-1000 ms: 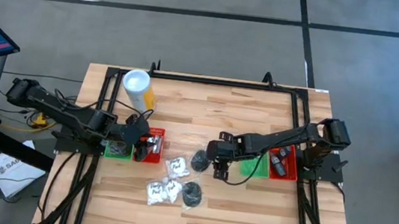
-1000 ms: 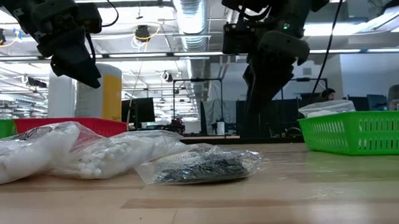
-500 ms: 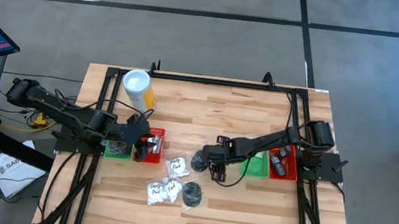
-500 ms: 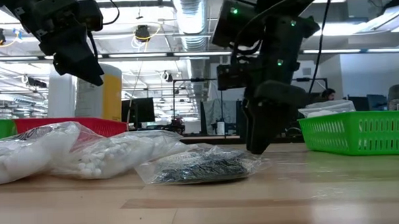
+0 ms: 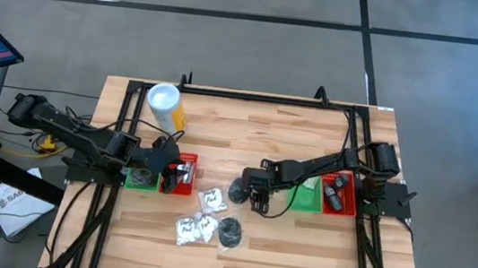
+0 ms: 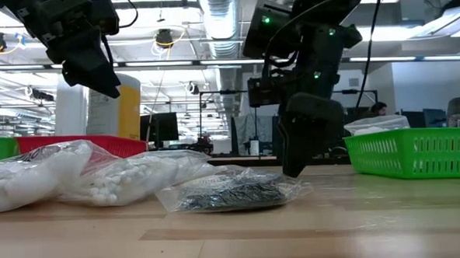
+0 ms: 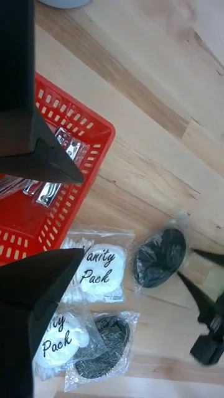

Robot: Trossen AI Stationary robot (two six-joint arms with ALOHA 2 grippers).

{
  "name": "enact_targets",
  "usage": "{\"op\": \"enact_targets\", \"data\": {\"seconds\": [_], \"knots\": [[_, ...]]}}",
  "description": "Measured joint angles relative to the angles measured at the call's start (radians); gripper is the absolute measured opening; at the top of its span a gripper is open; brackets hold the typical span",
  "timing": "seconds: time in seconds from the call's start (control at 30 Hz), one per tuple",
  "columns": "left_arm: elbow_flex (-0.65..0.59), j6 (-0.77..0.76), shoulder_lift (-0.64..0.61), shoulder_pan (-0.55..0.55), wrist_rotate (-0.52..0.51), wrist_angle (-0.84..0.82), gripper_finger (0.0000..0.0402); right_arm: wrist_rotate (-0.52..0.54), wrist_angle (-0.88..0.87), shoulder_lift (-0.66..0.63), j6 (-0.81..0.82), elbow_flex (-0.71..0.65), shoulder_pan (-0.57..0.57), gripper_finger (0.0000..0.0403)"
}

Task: Pick & Place Travel size toiletries
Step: Put the black hair brush into the left green bin

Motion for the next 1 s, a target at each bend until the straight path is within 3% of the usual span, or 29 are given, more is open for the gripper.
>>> {"op": "enact_targets", "data": {"seconds": [0.27, 0.53, 0.77, 1.0], "knots": [[0.000, 0.002, 0.000, 0.000, 0.000, 0.001, 0.0170, -0.066, 0.003, 0.014, 0.039, 0.001, -0.062, 0.0197], [0.000, 0.002, 0.003, 0.000, 0.001, 0.029, 0.0170, -0.084, 0.012, 0.015, -0.050, 0.000, -0.069, 0.0195], [-0.068, 0.097, 0.094, 0.000, 0.068, 0.315, 0.0168, -0.092, 0.021, 0.017, -0.055, -0.001, -0.076, 0.0195], [-0.072, 0.103, 0.239, 0.010, 0.064, 0.438, 0.0153, -0.092, 0.027, 0.017, -0.056, -0.001, -0.076, 0.0192]]}}
